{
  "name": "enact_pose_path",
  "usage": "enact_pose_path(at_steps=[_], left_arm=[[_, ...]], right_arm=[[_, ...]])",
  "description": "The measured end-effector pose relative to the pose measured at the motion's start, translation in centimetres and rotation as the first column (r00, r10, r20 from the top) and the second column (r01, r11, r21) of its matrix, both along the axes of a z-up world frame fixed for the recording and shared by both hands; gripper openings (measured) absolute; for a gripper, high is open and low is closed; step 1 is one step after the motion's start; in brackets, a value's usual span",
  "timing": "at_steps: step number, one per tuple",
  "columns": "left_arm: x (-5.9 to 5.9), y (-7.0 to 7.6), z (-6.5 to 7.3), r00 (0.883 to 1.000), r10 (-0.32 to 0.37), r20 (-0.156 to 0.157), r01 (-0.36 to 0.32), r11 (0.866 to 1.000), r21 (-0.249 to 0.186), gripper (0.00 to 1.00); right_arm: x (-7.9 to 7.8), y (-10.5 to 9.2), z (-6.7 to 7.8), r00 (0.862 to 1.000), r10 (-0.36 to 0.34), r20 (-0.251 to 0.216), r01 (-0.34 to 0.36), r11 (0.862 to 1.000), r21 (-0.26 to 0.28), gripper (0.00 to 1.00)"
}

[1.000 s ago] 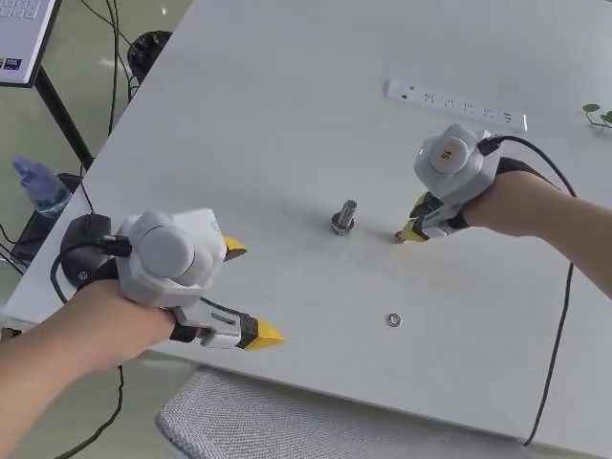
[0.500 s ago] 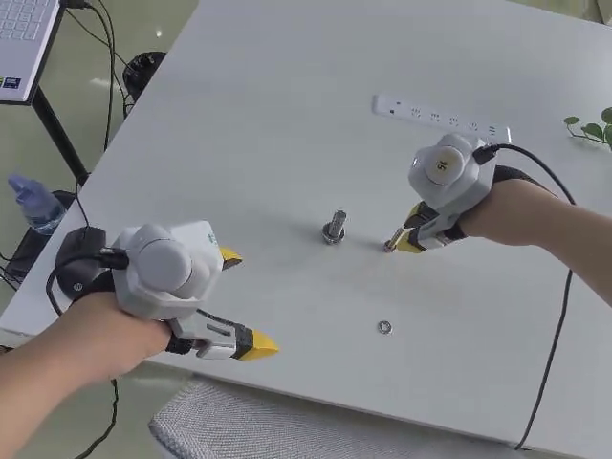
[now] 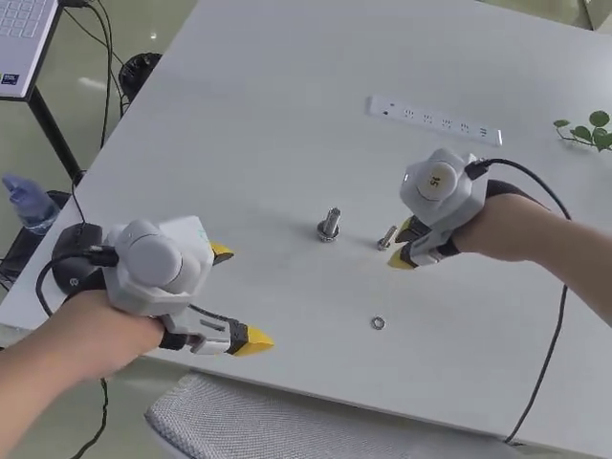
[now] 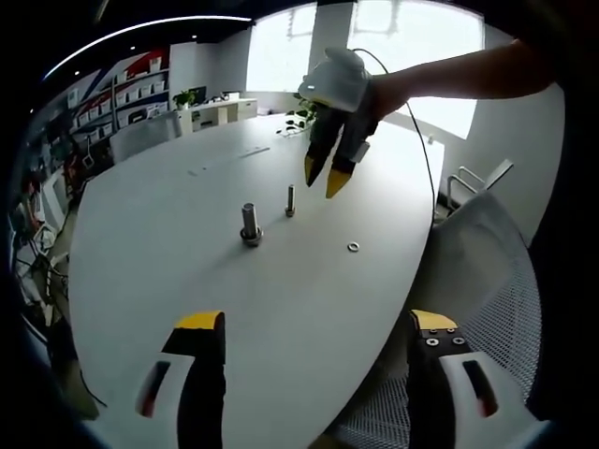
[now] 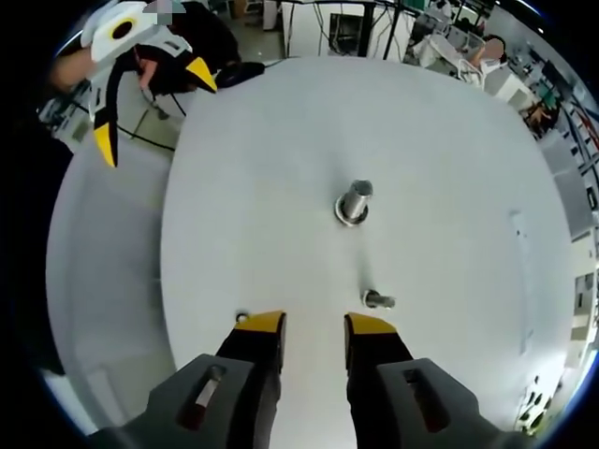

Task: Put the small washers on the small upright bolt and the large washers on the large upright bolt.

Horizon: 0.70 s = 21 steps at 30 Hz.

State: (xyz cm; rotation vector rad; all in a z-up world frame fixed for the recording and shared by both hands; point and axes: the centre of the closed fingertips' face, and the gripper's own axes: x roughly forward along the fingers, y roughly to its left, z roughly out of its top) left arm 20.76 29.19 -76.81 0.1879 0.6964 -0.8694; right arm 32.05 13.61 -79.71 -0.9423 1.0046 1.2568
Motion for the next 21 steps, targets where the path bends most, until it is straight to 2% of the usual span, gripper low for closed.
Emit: enact_pose_path(at_steps=[8,16,21], left_arm=[[0.3,0.2,0.1,1.0,-0.002,0.016,0.002,1.0,-0.002,0.85],[0.0,0.0,0.0,1.0,-0.014,0.012,0.014,1.0,-0.002,0.92],[-0.2,0.3,-0.3,1.0,-0.028,0.008,0.028,0.999,0.026,0.97]], right_arm=[[-2.2,-0.2,0.0,1.0,-0.004,-0.015,0.004,1.0,0.013,0.33],[-4.4,-0.7,-0.2,0.999,-0.013,-0.034,0.014,0.999,0.029,0.37],[-4.8,-1.3,-0.9,0.999,-0.028,-0.047,0.03,0.999,0.034,0.37]])
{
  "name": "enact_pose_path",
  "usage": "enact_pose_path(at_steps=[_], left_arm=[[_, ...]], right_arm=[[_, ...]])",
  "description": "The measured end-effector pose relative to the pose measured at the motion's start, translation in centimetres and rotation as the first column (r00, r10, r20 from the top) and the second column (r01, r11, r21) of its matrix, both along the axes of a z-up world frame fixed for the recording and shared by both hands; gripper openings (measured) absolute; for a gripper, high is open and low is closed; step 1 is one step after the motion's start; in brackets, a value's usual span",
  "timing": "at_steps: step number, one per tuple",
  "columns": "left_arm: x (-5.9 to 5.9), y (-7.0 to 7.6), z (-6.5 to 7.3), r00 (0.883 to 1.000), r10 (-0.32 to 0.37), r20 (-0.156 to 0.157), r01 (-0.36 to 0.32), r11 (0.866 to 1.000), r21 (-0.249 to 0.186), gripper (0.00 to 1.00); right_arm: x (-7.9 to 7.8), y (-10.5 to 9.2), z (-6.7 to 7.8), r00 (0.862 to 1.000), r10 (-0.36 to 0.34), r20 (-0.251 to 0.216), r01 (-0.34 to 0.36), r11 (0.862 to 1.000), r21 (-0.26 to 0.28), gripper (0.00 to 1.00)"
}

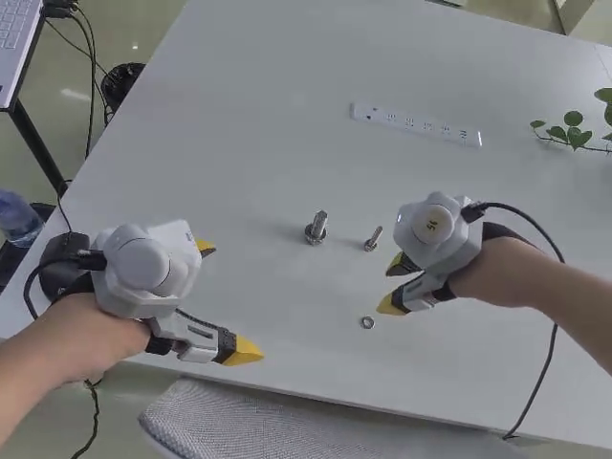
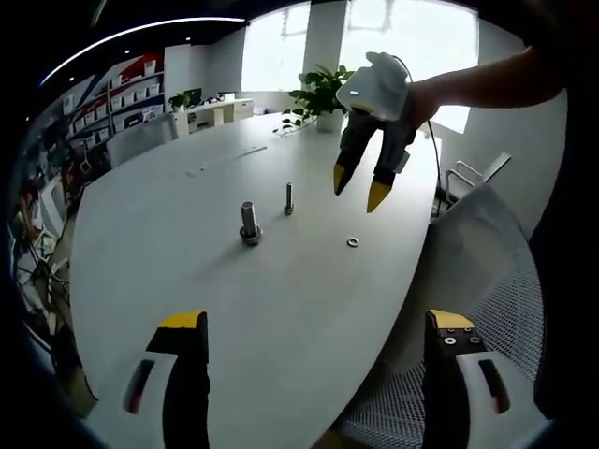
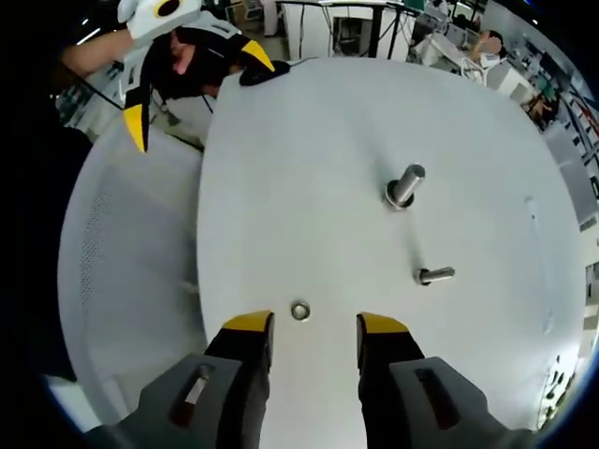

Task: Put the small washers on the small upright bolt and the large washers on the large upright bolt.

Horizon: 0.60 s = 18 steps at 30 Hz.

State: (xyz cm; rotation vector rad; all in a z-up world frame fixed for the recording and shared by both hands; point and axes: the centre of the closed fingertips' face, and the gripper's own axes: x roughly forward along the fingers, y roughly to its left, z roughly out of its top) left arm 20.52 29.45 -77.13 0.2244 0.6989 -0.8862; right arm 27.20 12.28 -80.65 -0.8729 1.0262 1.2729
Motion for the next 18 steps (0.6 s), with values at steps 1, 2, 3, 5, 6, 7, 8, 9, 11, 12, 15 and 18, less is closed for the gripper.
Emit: enact_pose_path(at_steps=[1,2,3,5,6,7,8,9,11,12,15,18], left_arm=[[0.1,0.0,0.1,1.0,0.0,0.007,0.0,1.0,0.0,0.97],[0.1,0.0,0.1,1.0,-0.001,0.008,0.001,1.0,-0.001,0.98],[0.0,0.1,0.0,1.0,-0.002,0.002,0.002,1.0,-0.001,0.99],[-0.1,0.2,-0.4,1.0,-0.006,-0.01,0.006,1.0,0.013,0.99],[-0.1,0.3,-0.5,1.0,-0.01,-0.006,0.01,1.0,0.022,0.99],[-0.1,0.4,-0.5,1.0,-0.01,-0.009,0.011,1.0,0.028,0.99],[-0.2,0.4,-0.5,1.0,-0.008,-0.012,0.008,1.0,0.026,0.99],[-0.2,0.4,-0.6,1.0,-0.006,-0.013,0.006,1.0,0.023,0.99],[-0.3,0.5,-0.7,1.0,-0.008,-0.017,0.008,1.0,0.027,0.99],[-0.4,0.5,-0.8,1.0,-0.008,-0.017,0.009,1.0,0.029,0.99],[-0.4,0.6,-0.9,1.0,-0.009,-0.015,0.01,0.999,0.039,0.99],[-0.3,0.6,-0.8,1.0,0.0,-0.012,0.0,1.0,0.029,0.99]], right_arm=[[-0.2,0.0,-0.1,1.0,-0.008,-0.005,0.008,1.0,0.006,0.37],[-0.3,-0.1,-0.2,1.0,-0.009,-0.005,0.009,1.0,0.007,0.37],[-0.4,-0.2,-0.3,1.0,-0.012,-0.005,0.012,1.0,0.01,0.37],[-0.8,-0.3,-0.5,1.0,-0.023,-0.012,0.023,1.0,0.018,0.37],[-0.9,-0.2,-0.6,0.999,-0.028,-0.015,0.029,0.999,0.025,0.37],[-1.1,0.0,-0.6,0.999,-0.039,-0.021,0.04,0.998,0.046,0.39],[-1.4,0.2,-0.6,0.999,-0.047,-0.027,0.049,0.997,0.058,0.4],[-1.6,0.1,-0.8,0.998,-0.048,-0.029,0.05,0.997,0.054,0.4],[-1.8,0.1,-1.1,0.999,-0.038,-0.018,0.039,0.998,0.057,0.39],[-1.8,0.1,-1.2,0.999,-0.039,-0.017,0.04,0.998,0.058,0.39],[-1.8,0.1,-1.6,0.998,-0.06,-0.016,0.061,0.996,0.072,0.39],[-1.7,0.2,-2.1,0.998,-0.065,0.0,0.064,0.995,0.078,0.39]])
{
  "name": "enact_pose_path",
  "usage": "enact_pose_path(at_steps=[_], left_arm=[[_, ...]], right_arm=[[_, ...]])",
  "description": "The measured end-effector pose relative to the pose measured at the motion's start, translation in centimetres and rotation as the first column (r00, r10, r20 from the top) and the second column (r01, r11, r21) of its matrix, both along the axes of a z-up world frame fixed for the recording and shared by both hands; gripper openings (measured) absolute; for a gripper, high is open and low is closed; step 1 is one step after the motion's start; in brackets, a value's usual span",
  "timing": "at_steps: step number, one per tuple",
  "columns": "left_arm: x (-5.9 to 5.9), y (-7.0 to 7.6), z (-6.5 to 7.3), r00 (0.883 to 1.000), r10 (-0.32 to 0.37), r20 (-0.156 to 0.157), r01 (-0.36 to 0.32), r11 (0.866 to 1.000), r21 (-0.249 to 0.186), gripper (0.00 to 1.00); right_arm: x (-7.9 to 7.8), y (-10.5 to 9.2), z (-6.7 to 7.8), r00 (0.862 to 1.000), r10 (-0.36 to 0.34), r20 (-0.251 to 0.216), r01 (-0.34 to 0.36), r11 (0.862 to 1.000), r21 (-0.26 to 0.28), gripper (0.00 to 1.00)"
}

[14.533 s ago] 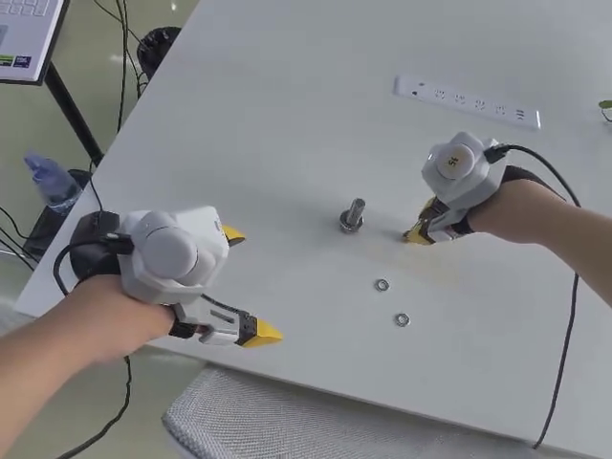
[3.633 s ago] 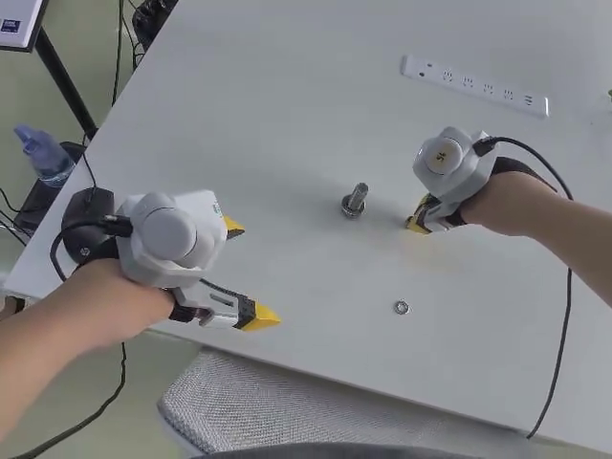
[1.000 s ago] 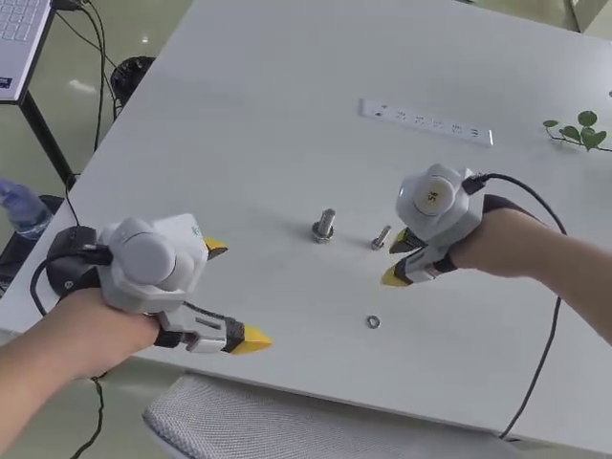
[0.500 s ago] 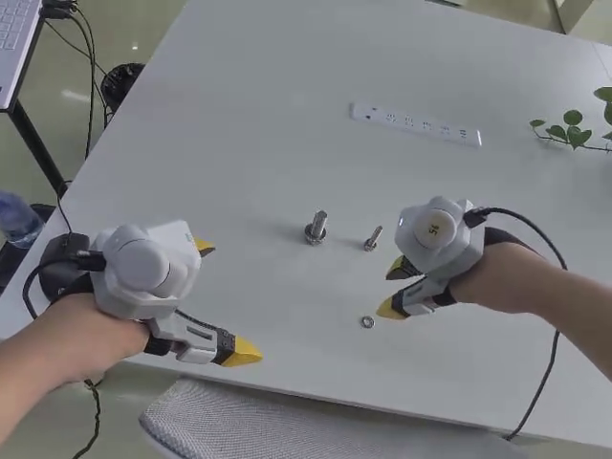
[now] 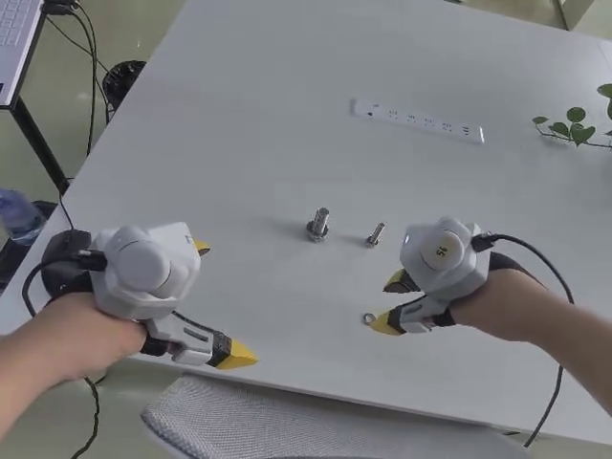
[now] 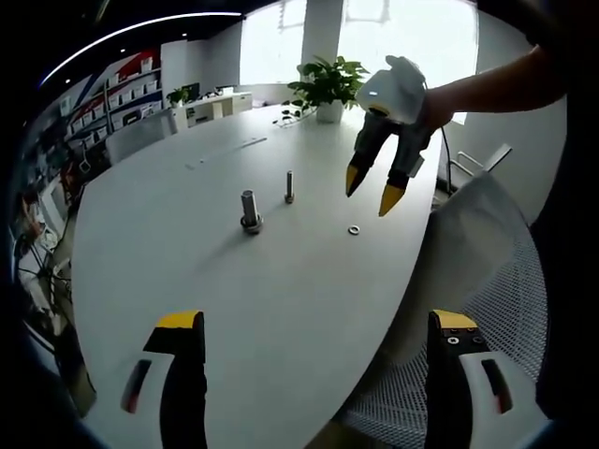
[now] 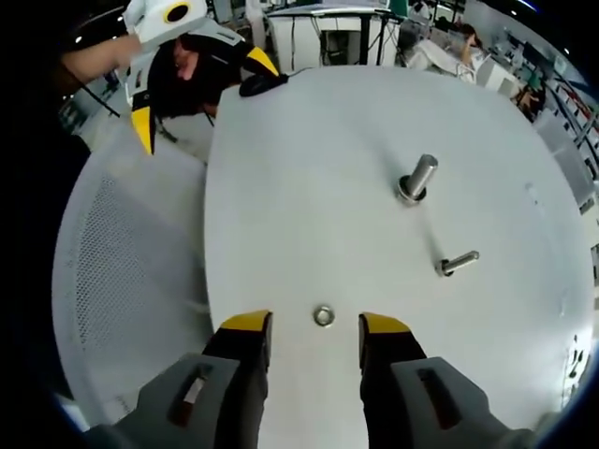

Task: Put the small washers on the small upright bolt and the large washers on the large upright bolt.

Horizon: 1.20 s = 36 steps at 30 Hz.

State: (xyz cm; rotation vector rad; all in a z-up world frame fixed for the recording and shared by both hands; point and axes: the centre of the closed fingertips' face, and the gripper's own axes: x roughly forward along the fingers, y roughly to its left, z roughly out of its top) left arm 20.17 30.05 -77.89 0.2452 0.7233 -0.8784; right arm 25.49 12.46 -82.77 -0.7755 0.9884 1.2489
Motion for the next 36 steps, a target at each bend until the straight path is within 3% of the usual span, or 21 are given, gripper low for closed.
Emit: enact_pose_path(at_steps=[6,10,23,36], left_arm=[[-0.2,0.0,-0.3,1.0,-0.013,-0.008,0.013,1.0,0.012,0.98],[-0.1,-0.1,-0.2,1.0,-0.012,-0.004,0.012,1.0,0.003,0.97],[-0.5,0.1,-0.4,1.0,-0.023,-0.019,0.023,1.0,0.002,0.94],[-0.4,0.1,-0.5,0.999,-0.03,-0.018,0.03,1.0,0.001,0.91]], right_arm=[[0.1,0.1,-1.0,1.0,-0.009,0.01,0.009,1.0,-0.014,0.36],[0.3,0.2,-1.8,0.998,0.017,0.065,-0.016,1.0,-0.022,0.36],[0.1,-0.7,-4.6,0.999,-0.022,0.043,0.024,0.998,-0.05,0.28],[0.3,-0.8,-5.0,0.998,-0.037,0.06,0.04,0.997,-0.059,0.26]])
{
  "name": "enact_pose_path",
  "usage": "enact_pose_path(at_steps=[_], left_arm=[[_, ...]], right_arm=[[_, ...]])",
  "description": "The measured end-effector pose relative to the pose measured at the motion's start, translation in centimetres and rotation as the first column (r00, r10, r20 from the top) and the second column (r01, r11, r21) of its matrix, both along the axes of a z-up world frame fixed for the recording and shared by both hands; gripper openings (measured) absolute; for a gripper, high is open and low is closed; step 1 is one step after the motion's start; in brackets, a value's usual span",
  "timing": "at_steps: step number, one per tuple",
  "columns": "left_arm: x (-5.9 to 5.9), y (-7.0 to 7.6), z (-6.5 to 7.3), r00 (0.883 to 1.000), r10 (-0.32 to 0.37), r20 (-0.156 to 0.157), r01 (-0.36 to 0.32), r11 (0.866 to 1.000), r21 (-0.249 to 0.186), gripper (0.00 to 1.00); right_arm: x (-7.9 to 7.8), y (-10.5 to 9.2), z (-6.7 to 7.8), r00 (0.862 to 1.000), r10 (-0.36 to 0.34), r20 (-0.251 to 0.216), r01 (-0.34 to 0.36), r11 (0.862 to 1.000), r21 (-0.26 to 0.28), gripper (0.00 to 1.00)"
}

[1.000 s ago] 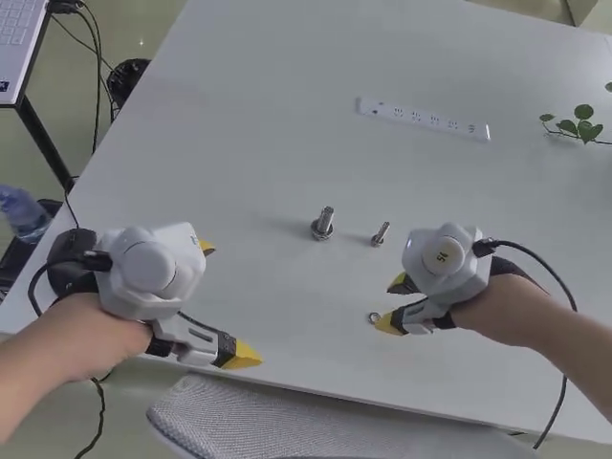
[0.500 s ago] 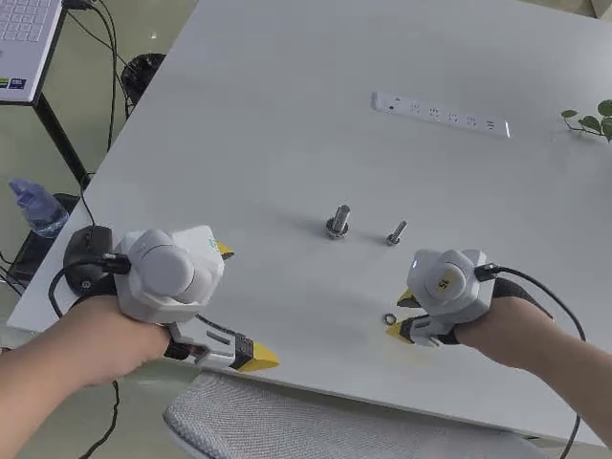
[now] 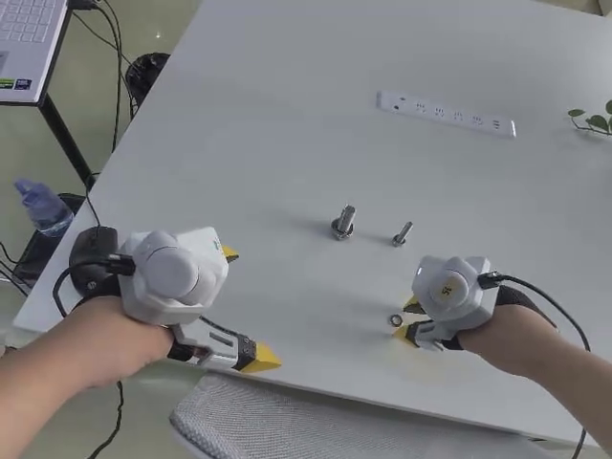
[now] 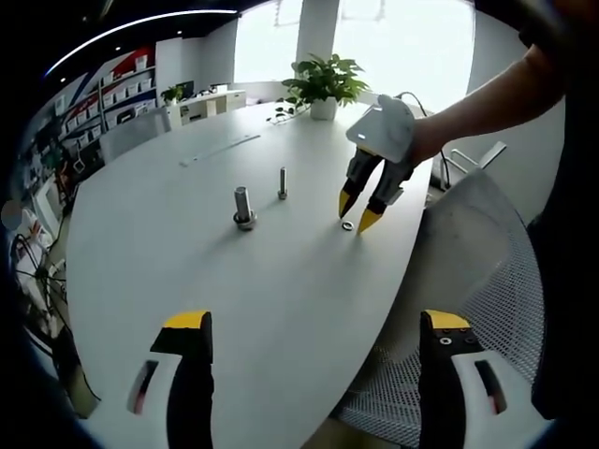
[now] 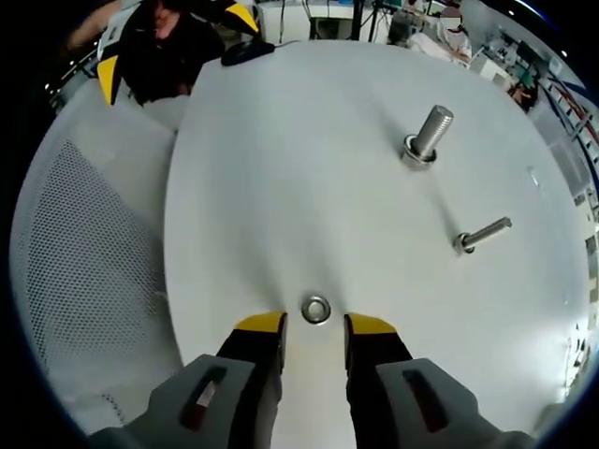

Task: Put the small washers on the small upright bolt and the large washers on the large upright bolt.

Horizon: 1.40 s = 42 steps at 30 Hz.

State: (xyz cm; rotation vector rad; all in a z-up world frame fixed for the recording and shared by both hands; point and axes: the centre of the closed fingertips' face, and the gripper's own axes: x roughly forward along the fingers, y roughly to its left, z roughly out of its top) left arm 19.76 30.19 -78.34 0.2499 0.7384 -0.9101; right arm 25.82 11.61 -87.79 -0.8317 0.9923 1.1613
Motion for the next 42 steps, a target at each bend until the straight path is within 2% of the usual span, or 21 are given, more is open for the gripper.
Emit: enact_pose_path(at_steps=[1,5,17,26,31,33,37,42], left_arm=[[0.07,0.01,0.05,1.0,0.003,0.003,-0.003,1.0,-0.002,0.91],[0.14,0.18,0.06,1.0,0.01,0.004,-0.01,1.0,-0.005,0.9],[0.17,0.13,-0.25,1.0,0.008,-0.008,-0.008,1.0,-0.011,0.88],[0.35,0.27,-0.58,1.0,0.007,-0.02,-0.007,1.0,-0.01,0.86],[0.54,0.41,-0.5,1.0,0.011,-0.021,-0.011,1.0,-0.017,0.85],[0.58,0.48,-0.51,1.0,0.012,-0.025,-0.013,1.0,-0.016,0.85],[0.6,0.58,-0.51,1.0,0.011,-0.026,-0.011,1.0,-0.015,0.84],[0.57,0.53,-0.51,1.0,0.01,-0.028,-0.01,1.0,-0.016,0.83]], right_arm=[[0.08,0.07,0.04,1.0,0.009,0.01,-0.009,1.0,-0.002,0.24],[-0.04,0.12,0.03,1.0,0.002,-0.014,-0.002,1.0,-0.009,0.23],[-0.02,0.59,-0.02,0.999,0.027,-0.03,-0.03,0.996,-0.085,0.21],[0.25,0.72,-0.12,0.998,0.064,-0.025,-0.066,0.994,-0.083,0.13],[-0.02,0.81,-0.07,0.993,0.103,-0.051,-0.106,0.992,-0.065,0.15],[0.01,0.7,-0.01,0.994,0.088,-0.06,-0.091,0.994,-0.057,0.16],[-0.23,0.62,-0.01,0.99,0.13,-0.052,-0.133,0.989,-0.059,0.17],[-0.09,0.4,-0.03,0.988,0.146,-0.045,-0.148,0.987,-0.064,0.16]])
